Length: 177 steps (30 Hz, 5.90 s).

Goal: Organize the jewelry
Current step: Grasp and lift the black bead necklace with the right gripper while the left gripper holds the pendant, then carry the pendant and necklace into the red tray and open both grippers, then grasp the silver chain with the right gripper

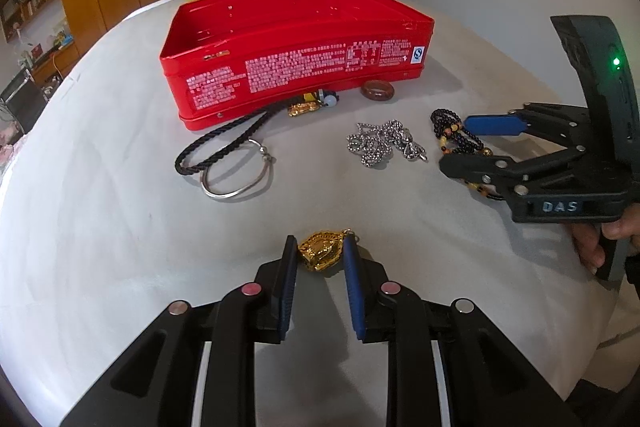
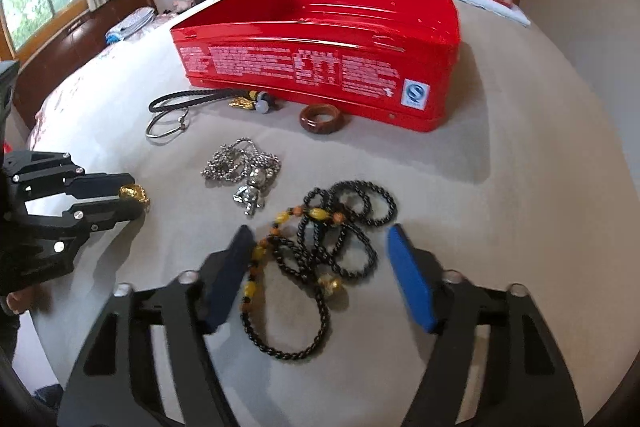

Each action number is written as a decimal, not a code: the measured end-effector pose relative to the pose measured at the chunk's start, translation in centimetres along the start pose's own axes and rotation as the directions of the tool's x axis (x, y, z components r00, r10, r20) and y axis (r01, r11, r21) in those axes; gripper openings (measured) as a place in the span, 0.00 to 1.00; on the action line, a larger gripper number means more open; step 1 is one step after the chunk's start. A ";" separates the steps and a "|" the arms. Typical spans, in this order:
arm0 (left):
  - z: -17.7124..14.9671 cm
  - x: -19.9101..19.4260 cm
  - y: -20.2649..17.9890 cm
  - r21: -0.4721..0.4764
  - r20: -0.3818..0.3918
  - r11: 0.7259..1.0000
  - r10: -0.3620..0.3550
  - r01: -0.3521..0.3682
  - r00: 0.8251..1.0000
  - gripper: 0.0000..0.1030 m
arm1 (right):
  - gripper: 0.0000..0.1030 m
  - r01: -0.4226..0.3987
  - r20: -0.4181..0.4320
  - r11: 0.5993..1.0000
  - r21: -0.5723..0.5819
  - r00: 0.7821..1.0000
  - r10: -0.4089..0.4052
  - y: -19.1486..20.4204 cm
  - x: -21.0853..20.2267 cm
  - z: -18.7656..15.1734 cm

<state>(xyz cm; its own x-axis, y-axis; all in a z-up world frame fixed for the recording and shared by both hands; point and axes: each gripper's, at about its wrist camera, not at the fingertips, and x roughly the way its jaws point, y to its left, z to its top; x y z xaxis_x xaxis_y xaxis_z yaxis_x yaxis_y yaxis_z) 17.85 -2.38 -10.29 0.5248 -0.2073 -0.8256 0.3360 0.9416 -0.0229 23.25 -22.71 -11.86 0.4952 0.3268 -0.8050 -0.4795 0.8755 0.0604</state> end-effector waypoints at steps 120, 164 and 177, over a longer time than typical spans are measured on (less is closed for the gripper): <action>18.3 5.8 7.2 0.010 0.053 0.996 0.092 -0.093 0.994 0.49 | 0.19 -0.001 -0.016 1.000 -0.001 1.000 0.001 -6.7 2.9 17.0; -0.1 -0.6 5.1 -0.066 -0.022 0.997 0.049 -0.050 0.999 0.79 | 0.66 -0.069 -0.036 0.996 -0.051 0.997 0.067 3.0 0.1 0.9; 0.9 1.0 5.0 -0.038 -0.032 0.999 0.034 -0.035 0.999 0.90 | 0.37 -0.080 -0.009 0.993 -0.085 0.997 0.080 3.4 2.5 3.6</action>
<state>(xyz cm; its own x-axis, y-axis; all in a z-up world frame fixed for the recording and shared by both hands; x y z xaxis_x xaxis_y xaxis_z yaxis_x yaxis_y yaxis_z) 20.77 1.90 -10.71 0.5106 -0.1666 -0.8435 0.2871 0.9578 -0.0154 25.47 -17.60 -11.49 0.4487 0.3923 -0.8030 -0.5773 0.8131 0.0747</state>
